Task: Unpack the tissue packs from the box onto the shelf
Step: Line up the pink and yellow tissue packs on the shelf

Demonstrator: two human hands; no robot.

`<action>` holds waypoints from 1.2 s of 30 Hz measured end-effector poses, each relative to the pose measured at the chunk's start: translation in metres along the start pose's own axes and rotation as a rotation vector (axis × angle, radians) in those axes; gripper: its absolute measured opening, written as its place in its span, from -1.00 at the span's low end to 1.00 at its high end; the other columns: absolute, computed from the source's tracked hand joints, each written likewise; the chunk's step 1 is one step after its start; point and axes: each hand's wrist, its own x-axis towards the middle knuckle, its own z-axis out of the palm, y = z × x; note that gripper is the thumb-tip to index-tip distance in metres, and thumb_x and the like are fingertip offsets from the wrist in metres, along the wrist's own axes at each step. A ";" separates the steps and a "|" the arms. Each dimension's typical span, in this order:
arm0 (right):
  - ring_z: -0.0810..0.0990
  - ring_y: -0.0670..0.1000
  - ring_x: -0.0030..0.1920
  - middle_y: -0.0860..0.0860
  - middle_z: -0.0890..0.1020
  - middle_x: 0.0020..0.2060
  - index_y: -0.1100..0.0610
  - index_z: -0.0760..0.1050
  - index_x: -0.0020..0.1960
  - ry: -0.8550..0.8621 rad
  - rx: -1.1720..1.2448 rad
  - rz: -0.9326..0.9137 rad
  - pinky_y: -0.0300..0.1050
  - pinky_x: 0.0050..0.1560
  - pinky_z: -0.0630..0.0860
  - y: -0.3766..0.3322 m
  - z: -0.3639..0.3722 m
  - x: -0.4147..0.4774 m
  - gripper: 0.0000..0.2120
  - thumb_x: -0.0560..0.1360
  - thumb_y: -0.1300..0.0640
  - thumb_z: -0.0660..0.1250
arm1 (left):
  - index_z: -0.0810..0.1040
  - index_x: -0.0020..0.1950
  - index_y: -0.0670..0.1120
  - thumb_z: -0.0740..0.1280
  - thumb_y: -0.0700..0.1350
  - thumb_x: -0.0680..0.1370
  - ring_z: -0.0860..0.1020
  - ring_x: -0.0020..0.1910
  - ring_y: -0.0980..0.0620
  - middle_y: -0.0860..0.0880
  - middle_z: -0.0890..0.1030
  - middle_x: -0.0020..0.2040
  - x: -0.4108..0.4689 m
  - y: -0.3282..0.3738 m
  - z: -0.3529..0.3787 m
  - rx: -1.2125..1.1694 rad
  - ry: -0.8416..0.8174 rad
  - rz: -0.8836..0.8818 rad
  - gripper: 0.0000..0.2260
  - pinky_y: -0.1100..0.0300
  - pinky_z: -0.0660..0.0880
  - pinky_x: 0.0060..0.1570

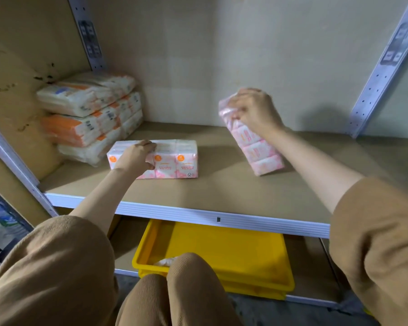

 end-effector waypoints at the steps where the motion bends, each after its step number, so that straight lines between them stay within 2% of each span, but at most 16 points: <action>1: 0.65 0.06 0.00 0.18 0.72 -0.06 0.26 0.69 -0.07 0.137 0.104 0.082 -0.36 0.01 0.45 0.005 -0.004 -0.001 -0.75 0.29 0.29 0.35 | 0.28 0.46 -0.20 0.43 -0.25 0.43 0.33 0.42 -0.17 -0.15 0.32 0.47 -0.001 0.000 0.000 -0.006 0.003 0.000 -0.37 0.07 0.22 0.42; 3: 0.59 -0.05 0.06 0.17 0.68 0.06 0.29 0.63 0.05 0.330 0.327 0.360 -0.65 -0.01 0.32 0.020 -0.001 -0.006 -0.70 0.31 0.35 0.40 | 0.29 0.46 -0.20 0.43 -0.24 0.44 0.34 0.41 -0.17 -0.14 0.32 0.47 -0.002 0.000 0.001 -0.020 0.008 0.003 -0.38 0.07 0.23 0.41; 4: 0.59 -0.09 0.05 0.15 0.66 0.09 0.30 0.61 0.09 0.412 0.435 0.492 -0.64 0.02 0.34 0.028 0.004 -0.011 -0.67 0.33 0.36 0.41 | 0.29 0.46 -0.19 0.43 -0.24 0.44 0.34 0.41 -0.17 -0.14 0.32 0.47 -0.003 0.000 0.001 -0.025 0.009 0.003 -0.39 0.07 0.23 0.41; 6: 0.62 -0.14 -0.05 0.13 0.65 0.09 0.31 0.59 0.13 0.565 0.598 0.677 -0.42 0.08 0.50 0.039 0.013 -0.024 -0.64 0.32 0.40 0.42 | 0.29 0.45 -0.19 0.42 -0.23 0.45 0.35 0.40 -0.17 -0.14 0.32 0.47 -0.004 0.000 0.001 -0.029 0.011 0.006 -0.40 0.07 0.24 0.40; 7: 0.63 -0.21 -0.15 0.12 0.64 0.07 0.33 0.58 0.13 0.633 0.683 0.736 -0.34 0.03 0.55 0.044 0.017 -0.030 -0.62 0.31 0.43 0.42 | 0.30 0.45 -0.19 0.42 -0.23 0.45 0.35 0.40 -0.18 -0.14 0.33 0.47 -0.005 0.000 0.002 -0.032 0.014 0.009 -0.40 0.06 0.25 0.39; 10: 0.56 -0.35 -0.45 0.12 0.55 0.01 0.47 0.50 0.15 0.806 0.903 0.876 -0.46 -0.23 0.54 0.058 0.024 -0.058 -0.57 0.28 0.55 0.38 | 0.32 0.44 -0.19 0.42 -0.24 0.45 0.38 0.38 -0.19 -0.15 0.35 0.45 -0.005 0.001 0.002 -0.036 0.024 0.012 -0.42 0.05 0.28 0.38; 13: 0.59 -0.21 -0.28 0.14 0.55 0.08 0.46 0.46 0.21 0.846 0.975 1.099 -0.53 -0.29 0.50 0.065 0.034 -0.097 -0.55 0.32 0.54 0.37 | 0.32 0.44 -0.19 0.43 -0.24 0.44 0.37 0.38 -0.19 -0.15 0.34 0.45 -0.004 0.000 0.002 -0.038 0.018 0.007 -0.41 0.05 0.27 0.38; 14: 0.58 -0.13 -0.20 0.18 0.57 0.12 0.44 0.47 0.21 0.821 0.970 1.162 -0.54 -0.29 0.50 0.071 0.039 -0.110 -0.55 0.33 0.52 0.38 | 0.31 0.44 -0.19 0.43 -0.24 0.44 0.36 0.39 -0.18 -0.14 0.34 0.46 -0.003 0.000 0.002 -0.038 0.013 0.005 -0.40 0.05 0.27 0.38; 16: 0.51 -0.14 -0.23 0.18 0.61 0.10 0.41 0.49 0.21 0.714 0.913 1.225 -0.55 -0.27 0.48 0.080 0.046 -0.130 -0.57 0.34 0.47 0.40 | 0.30 0.45 -0.19 0.42 -0.24 0.45 0.35 0.40 -0.17 -0.13 0.32 0.47 -0.002 0.000 0.002 -0.035 0.002 0.003 -0.40 0.06 0.26 0.39; 19: 0.48 -0.12 -0.23 0.03 0.58 -0.10 0.38 0.51 0.18 0.492 0.703 1.173 -0.40 -0.20 0.42 0.085 0.040 -0.139 -0.61 0.36 0.40 0.41 | 0.28 0.46 -0.18 0.41 -0.23 0.46 0.35 0.40 -0.17 -0.11 0.30 0.48 -0.002 0.000 0.002 -0.004 -0.002 0.010 -0.40 0.05 0.27 0.39; 21: 0.50 -0.02 -0.05 0.06 0.55 -0.01 0.31 0.46 0.24 0.419 0.471 1.044 -0.26 -0.04 0.43 0.079 0.030 -0.136 -0.56 0.37 0.36 0.42 | 0.25 0.48 -0.17 0.39 -0.20 0.48 0.33 0.42 -0.15 -0.10 0.28 0.49 -0.003 0.000 0.000 0.064 -0.018 0.017 -0.40 0.05 0.26 0.39; 24: 0.49 0.19 0.15 0.23 0.53 0.13 0.33 0.46 0.22 0.279 0.129 0.694 -0.17 0.14 0.35 0.062 0.021 -0.125 -0.56 0.36 0.35 0.43 | 0.23 0.47 -0.19 0.40 -0.15 0.48 0.32 0.41 -0.15 -0.15 0.30 0.46 -0.007 0.005 -0.003 0.221 0.003 0.019 -0.38 0.06 0.24 0.40; 26: 0.45 0.23 0.22 0.28 0.52 0.17 0.35 0.47 0.22 0.060 0.043 0.527 -0.17 0.18 0.29 0.053 0.023 -0.115 -0.54 0.34 0.34 0.45 | 0.27 0.43 -0.21 0.43 -0.17 0.44 0.36 0.35 -0.16 -0.19 0.36 0.37 -0.012 0.009 0.001 0.276 0.063 -0.007 -0.39 0.04 0.29 0.34; 29: 0.38 0.16 0.32 0.17 0.46 0.27 0.24 0.40 0.33 -0.294 -0.095 0.436 -0.13 0.31 0.22 0.050 0.034 -0.103 -0.45 0.37 0.24 0.45 | 0.31 0.35 -0.25 0.43 -0.18 0.44 0.40 0.28 -0.18 -0.20 0.39 0.29 -0.016 0.013 0.015 0.288 0.093 -0.064 -0.46 0.03 0.36 0.24; 31: 0.38 0.15 0.31 0.13 0.47 0.27 0.21 0.40 0.32 -0.310 -0.178 0.406 -0.14 0.31 0.21 0.052 0.044 -0.102 -0.47 0.38 0.25 0.42 | 0.34 0.32 -0.27 0.42 -0.18 0.45 0.42 0.25 -0.19 -0.22 0.42 0.26 -0.012 0.012 0.023 0.268 0.117 -0.080 -0.50 0.01 0.38 0.21; 36: 0.53 0.24 0.19 0.22 0.60 0.12 0.31 0.54 0.15 -0.127 -0.195 0.368 0.03 0.27 0.38 0.070 0.070 -0.095 -0.58 0.29 0.39 0.43 | 0.35 0.31 -0.27 0.39 -0.20 0.46 0.40 0.26 -0.20 -0.21 0.42 0.27 0.029 0.005 0.032 0.217 0.135 -0.091 -0.53 0.01 0.36 0.21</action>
